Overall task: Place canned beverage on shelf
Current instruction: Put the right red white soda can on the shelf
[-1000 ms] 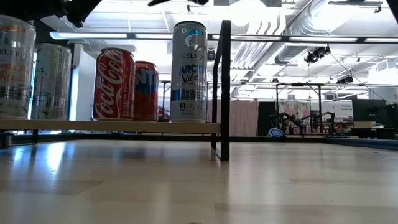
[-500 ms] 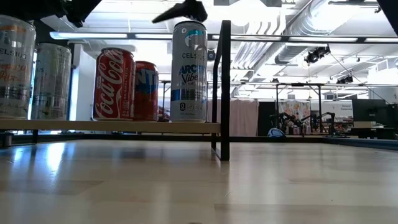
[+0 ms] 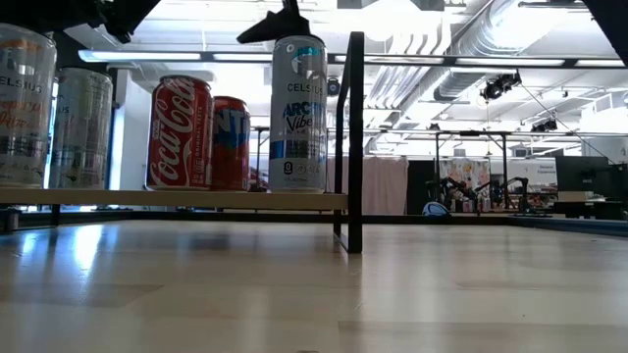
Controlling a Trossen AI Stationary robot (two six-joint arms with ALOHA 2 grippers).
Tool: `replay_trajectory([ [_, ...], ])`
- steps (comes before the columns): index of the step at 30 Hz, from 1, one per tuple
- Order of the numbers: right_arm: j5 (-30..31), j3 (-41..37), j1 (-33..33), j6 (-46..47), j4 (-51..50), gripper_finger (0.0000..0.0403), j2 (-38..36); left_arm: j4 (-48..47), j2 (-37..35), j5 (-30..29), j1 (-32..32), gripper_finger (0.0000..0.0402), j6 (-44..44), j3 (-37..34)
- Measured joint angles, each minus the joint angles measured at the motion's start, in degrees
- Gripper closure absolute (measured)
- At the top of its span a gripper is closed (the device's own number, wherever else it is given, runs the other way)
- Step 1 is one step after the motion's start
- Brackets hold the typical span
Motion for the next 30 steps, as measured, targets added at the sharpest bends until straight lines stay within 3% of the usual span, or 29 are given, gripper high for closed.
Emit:
replay_trajectory([
  [4,-0.1,0.0,1.1,-0.8,1.0,0.0009,0.2,0.0,0.0,0.0,0.0,0.0055,0.0,0.0],
  [11,-1.7,0.0,4.0,-0.9,11.3,0.0009,1.5,0.0,0.0,0.0,0.0,0.0055,0.0,0.0],
  [18,-0.7,0.0,8.1,-13.6,27.6,0.0009,5.0,-0.2,0.0,-0.1,0.0,0.0055,0.0,0.0],
  [25,1.9,0.0,8.7,-10.3,29.0,0.0009,7.9,-1.3,0.0,0.0,0.0,0.0055,0.0,0.0],
  [30,-2.1,0.0,8.5,-7.9,39.5,0.0009,12.0,-1.3,0.0,0.0,0.0,0.0055,0.0,0.0],
])
